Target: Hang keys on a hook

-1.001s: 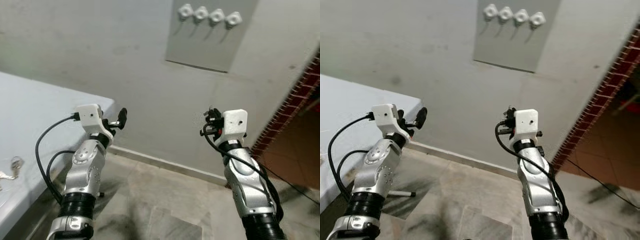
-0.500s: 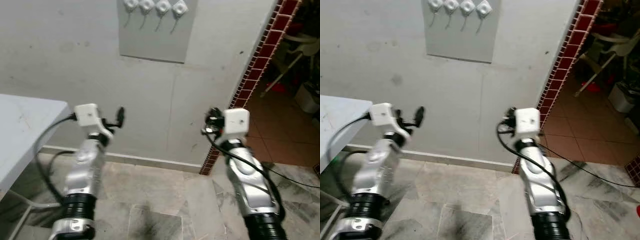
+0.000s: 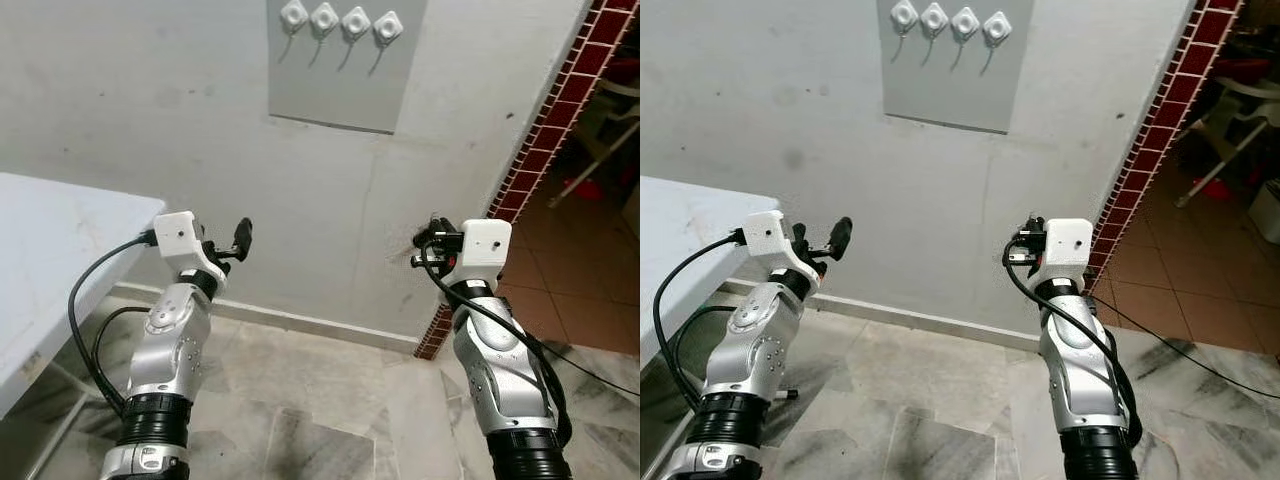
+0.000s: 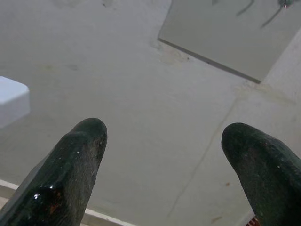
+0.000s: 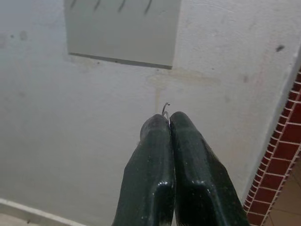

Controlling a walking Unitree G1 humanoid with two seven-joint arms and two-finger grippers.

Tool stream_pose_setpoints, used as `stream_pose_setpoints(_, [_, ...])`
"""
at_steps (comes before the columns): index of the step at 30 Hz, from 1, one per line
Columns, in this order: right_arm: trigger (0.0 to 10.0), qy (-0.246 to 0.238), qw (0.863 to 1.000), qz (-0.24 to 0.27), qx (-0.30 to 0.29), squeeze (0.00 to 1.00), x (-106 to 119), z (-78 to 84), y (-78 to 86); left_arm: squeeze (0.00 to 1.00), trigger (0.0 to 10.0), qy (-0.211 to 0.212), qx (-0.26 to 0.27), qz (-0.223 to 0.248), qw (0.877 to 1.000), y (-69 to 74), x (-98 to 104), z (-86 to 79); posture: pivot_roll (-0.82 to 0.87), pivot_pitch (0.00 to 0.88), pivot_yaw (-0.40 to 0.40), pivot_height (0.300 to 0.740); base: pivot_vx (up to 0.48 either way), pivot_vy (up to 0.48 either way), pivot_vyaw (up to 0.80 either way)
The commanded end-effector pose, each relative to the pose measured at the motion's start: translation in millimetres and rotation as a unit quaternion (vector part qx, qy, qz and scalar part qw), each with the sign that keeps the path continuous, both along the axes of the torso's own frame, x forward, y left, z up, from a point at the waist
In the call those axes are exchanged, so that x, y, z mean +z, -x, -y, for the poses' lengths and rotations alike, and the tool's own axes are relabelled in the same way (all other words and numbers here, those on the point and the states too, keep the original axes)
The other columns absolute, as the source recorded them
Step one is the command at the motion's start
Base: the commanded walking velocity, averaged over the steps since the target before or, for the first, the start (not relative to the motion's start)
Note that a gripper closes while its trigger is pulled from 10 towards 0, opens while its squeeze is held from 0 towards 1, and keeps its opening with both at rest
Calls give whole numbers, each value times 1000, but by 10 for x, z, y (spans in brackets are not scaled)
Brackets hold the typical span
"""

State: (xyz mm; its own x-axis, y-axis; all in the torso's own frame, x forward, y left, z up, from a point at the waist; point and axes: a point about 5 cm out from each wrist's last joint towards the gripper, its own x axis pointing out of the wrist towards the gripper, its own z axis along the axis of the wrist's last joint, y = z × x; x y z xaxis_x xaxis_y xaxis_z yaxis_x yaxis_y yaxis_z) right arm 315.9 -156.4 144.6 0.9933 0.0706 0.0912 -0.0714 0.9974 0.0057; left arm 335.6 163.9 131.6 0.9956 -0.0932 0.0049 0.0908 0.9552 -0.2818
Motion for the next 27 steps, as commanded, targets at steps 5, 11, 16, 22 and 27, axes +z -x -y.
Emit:
stream_pose_setpoints(5, [10000, -9, 1000, 26, 14, 0, 105, -1, 33, 0, 10000, 3, -6, 11, 1000, -1, 76, 24, -28, 0, -63, 740, 318, 0, 0])
stream_pose_setpoints(11, [10000, -14, 999, 27, 20, 0, 104, -24, 43, 0, 10000, 1, -10, 11, 1000, 5, 87, 16, -27, 0, -61, 740, 391, 0, 0])
stream_pose_setpoints(16, [10000, -20, 999, 26, 28, 0, 101, -39, 47, 0, 10000, -1, -12, 10, 1000, 5, 90, 11, -26, 0, -61, 740, 466, 0, 0])
stream_pose_setpoints(22, [10000, -20, 999, 27, 29, 0, 101, -48, 53, 0, 10000, -2, -12, 10, 1000, 8, 93, 9, -26, 0, -61, 740, 472, 0, 0])
stream_pose_setpoints(27, [10000, -21, 999, 27, 31, 0, 101, -57, 60, 0, 10000, -4, -14, 11, 1000, 15, 100, 2, -23, 0, -61, 740, 472, 0, 0])
